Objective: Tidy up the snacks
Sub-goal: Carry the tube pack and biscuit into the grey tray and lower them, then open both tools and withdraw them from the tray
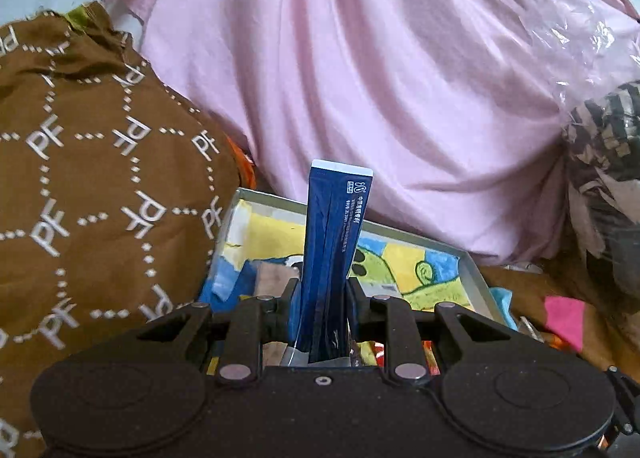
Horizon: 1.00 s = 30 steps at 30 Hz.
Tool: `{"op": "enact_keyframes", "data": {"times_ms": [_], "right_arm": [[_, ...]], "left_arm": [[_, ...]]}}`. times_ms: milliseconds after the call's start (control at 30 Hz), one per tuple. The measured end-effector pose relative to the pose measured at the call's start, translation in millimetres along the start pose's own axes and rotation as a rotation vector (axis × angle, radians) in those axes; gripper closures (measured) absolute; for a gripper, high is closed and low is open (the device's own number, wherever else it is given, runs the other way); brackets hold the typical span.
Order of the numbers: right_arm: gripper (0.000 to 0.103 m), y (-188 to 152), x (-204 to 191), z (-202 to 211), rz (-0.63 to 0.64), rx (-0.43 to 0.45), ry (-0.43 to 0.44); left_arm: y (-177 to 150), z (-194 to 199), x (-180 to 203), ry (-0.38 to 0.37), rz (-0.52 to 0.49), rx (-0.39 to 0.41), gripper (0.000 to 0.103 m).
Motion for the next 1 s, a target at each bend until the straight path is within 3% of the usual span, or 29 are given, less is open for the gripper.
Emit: {"op": "enact_keyframes", "data": {"times_ms": [233, 500, 667, 800, 833, 1000], "right_arm": [[0.040, -7.6, -10.1, -37.7, 0.020, -0.047, 0.010], [0.040, -24.1, 8.0, -66.6, -0.153, -0.213, 0.071], [0.038, -27.7, 11.6, -66.0, -0.169, -0.220, 0.078], [0.022, -28.6, 9.5, -65.3, -0.164, -0.213, 0.101], [0.018, -29.8, 8.5, -63.5, -0.157, -0.208, 0.098], [0.010, -27.0, 9.9, -50.8, -0.160, -0.195, 0.089]], "left_arm": [[-18.2, -33.2, -3.3, -0.049, -0.024, -0.025, 0.078], [-44.5, -56.5, -2.4, -0.023, -0.114, -0.103, 0.078], [-47.9, -59.9, -2.7, -0.015, -0.118, -0.135, 0.077], [-43.4, -58.4, 2.3, 0.023, -0.115, -0.155, 0.073], [-42.1, -56.6, 3.9, 0.031, -0.117, -0.157, 0.068], [-32.1, -41.9, 11.6, 0.049, -0.126, -0.159, 0.056]]}}
Point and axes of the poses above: each gripper's, at about its wrist camera, not at the fingertips, and z roughly against the way its jaws point, x to its right, y to its top, the point moved 2 cm from there along -z, roughly the way its jaws point, and after that the axes turned 6 degrees about -y, right-handed, at the moved point
